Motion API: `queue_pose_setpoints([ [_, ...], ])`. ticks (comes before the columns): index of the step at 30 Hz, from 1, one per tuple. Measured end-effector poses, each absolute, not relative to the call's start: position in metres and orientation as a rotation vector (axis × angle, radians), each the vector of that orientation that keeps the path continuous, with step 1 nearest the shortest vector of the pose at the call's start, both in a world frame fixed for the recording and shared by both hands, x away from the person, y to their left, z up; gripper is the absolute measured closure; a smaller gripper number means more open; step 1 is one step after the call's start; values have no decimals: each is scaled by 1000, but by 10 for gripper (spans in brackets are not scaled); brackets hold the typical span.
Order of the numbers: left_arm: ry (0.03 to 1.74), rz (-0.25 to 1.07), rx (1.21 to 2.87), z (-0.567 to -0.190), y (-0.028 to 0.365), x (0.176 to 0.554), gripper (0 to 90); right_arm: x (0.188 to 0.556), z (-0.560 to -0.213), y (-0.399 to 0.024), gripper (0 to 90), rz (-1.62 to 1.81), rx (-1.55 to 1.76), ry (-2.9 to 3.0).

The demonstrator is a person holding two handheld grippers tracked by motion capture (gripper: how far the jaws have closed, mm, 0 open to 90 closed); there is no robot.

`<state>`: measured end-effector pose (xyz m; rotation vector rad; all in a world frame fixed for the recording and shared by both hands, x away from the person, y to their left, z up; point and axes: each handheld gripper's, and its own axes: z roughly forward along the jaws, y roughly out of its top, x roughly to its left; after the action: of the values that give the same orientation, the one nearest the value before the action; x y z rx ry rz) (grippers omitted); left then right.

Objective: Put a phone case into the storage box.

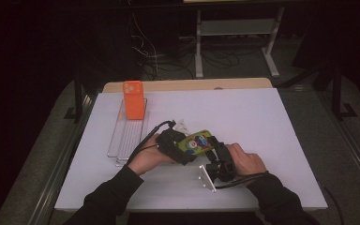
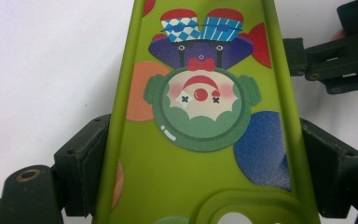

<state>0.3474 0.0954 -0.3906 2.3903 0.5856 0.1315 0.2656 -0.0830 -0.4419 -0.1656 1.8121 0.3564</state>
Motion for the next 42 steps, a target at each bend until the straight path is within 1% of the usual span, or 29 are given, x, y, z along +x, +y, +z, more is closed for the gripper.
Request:
queue_pose_setpoints([
  [2,559,134,2412,-390,96,348,153,265,-442,-82,405,335,-181,1817],
  [5,556,135,2410,-389,96,347,153,265,-444,-81,452,322,-195,1814],
  [6,573,131,2387,-390,94,346,153,265,-444,-81,471,317,-201,1813],
  [18,550,125,2400,-391,94,346,153,262,-445,-79,698,308,-241,1800],
  [21,553,128,2394,-390,94,346,153,262,-445,-79,739,305,-246,1804],
  [27,537,134,2392,-390,95,347,146,261,-446,-78,755,288,-256,1801],
  [29,551,118,2373,-390,95,346,142,261,-446,-78,757,286,-254,1799],
  [31,542,133,2373,-390,95,346,135,261,-445,-78,759,287,-263,1795],
  [36,515,111,2361,-389,96,345,77,260,-446,-77,759,285,-250,1797],
  [38,509,99,2362,-388,98,346,26,261,-446,-78,759,275,-250,1803],
  [41,503,81,2357,-385,102,346,17,263,-446,-80,759,275,-229,1811],
  [42,511,81,2359,-385,104,347,1,264,-446,-80,759,276,-226,1813],
])
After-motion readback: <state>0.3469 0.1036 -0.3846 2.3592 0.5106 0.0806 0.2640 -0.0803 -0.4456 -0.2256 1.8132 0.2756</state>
